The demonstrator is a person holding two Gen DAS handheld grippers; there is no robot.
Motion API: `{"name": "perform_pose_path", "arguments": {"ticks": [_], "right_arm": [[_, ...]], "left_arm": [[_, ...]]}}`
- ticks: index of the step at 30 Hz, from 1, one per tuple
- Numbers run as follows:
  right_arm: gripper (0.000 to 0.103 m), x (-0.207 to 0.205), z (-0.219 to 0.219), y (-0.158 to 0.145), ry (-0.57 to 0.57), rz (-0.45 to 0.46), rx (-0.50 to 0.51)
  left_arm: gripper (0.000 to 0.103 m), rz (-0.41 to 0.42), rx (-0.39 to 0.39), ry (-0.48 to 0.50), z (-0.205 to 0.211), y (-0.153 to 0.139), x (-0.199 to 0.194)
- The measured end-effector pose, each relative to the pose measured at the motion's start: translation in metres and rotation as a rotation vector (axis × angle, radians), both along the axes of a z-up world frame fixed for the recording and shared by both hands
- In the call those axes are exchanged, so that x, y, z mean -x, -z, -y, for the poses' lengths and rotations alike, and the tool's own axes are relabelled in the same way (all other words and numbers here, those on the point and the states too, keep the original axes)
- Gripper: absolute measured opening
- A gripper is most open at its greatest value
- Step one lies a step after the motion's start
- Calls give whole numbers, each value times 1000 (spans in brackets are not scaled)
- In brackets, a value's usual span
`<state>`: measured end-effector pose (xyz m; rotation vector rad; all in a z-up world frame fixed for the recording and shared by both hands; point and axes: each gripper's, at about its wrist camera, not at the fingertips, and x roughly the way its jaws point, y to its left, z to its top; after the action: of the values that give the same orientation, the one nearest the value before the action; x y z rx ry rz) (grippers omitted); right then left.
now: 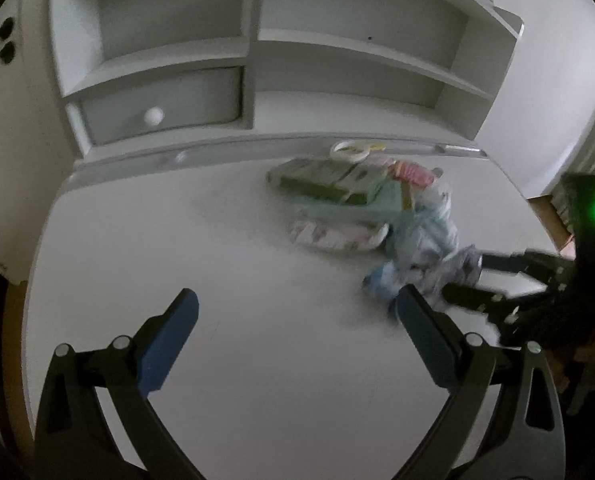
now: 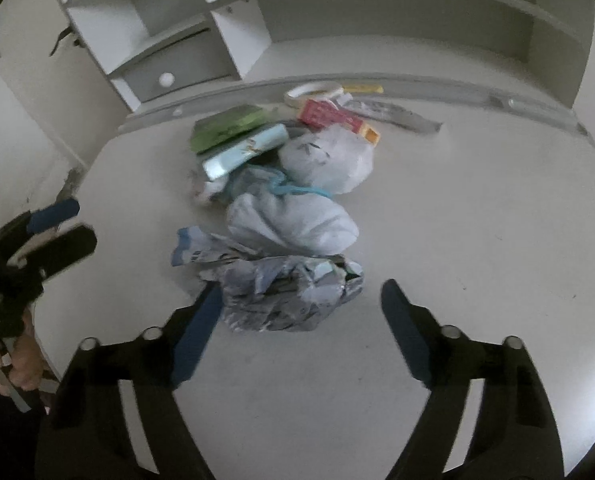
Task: Collect trash
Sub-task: 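Grasp the printed paper booklet with the left tool while the right tool grasps crumpled foil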
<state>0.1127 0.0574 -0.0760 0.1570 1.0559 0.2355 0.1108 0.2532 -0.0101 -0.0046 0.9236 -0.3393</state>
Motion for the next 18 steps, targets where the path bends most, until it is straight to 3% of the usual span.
{"name": "perform_pose_path", "arguments": {"ticks": [2, 7, 13, 18], "right_arm": [[56, 0, 2, 2, -2, -7, -40], [44, 6, 0, -4, -23, 29, -34], [44, 17, 4, -8, -59, 48, -43], [44, 23, 12, -9, -79, 54, -57]], "left_arm": [[96, -13, 7, 7, 12, -2, -16], [96, -39, -5, -15, 49, -12, -67], [96, -115, -72, -87, 80, 3, -122], [96, -146, -131, -120, 84, 24, -132]]}}
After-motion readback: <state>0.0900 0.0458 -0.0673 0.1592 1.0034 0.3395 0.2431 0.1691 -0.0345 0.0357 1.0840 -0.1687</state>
